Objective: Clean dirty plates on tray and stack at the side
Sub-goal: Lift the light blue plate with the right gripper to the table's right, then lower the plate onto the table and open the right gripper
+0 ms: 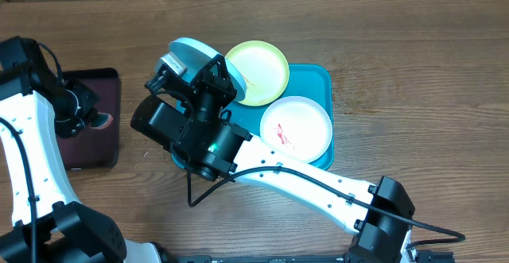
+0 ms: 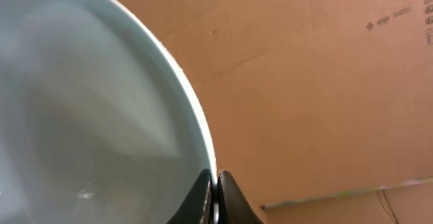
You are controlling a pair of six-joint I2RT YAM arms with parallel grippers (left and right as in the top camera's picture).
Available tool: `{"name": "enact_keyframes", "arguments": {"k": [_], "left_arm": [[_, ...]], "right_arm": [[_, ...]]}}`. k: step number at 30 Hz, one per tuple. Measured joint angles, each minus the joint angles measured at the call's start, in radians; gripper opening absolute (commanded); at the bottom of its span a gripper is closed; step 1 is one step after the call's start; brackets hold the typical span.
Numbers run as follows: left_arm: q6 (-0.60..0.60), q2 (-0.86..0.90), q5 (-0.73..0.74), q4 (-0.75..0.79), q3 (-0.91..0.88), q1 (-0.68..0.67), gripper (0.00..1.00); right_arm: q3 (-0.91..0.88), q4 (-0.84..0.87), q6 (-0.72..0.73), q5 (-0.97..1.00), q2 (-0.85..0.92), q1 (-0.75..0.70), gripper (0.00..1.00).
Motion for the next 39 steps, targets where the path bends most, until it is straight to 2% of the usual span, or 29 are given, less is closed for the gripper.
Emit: {"name": "enact_keyframes", "arguments": {"k": [3,5,10,12,18,22,27,39], "left_arm": [[0.000,0.000,0.003,0.000,0.000,0.000,0.04],[0.000,0.000,0.005,0.000,0.000,0.000,0.04],[0.000,0.000,0.014,0.001,0.000,0.000,0.04],[0.000,0.000,0.014,0.005,0.000,0.000,0.04],[0.000,0.000,0.014,0.008,0.000,0.000,0.04],[0.000,0.000,0.014,0.008,0.000,0.000,0.04],[0.000,0.000,0.014,0.009,0.000,0.000,0.04],[0.000,0.000,0.014,0.013,0.000,0.000,0.04]], "right_arm": [[0.006,-0.127,0.106,-0.097,0.000,-0.017,0.04],[0.002,-0.179,0.189,-0.268,0.000,-0.063,0.04],[-0.004,-0.317,0.414,-0.774,0.001,-0.312,0.04],[-0.005,-0.323,0.478,-0.954,0.001,-0.419,0.04],[-0.005,-0.381,0.582,-1.393,0.001,-0.739,0.04],[-0.017,-0.462,0.602,-1.492,0.000,-0.896,0.04],[-0.108,-0.479,0.612,-1.491,-0.002,-1.075,0.04],[-0.339,-0.314,0.621,-1.456,-0.002,-1.418,0.04]]}}
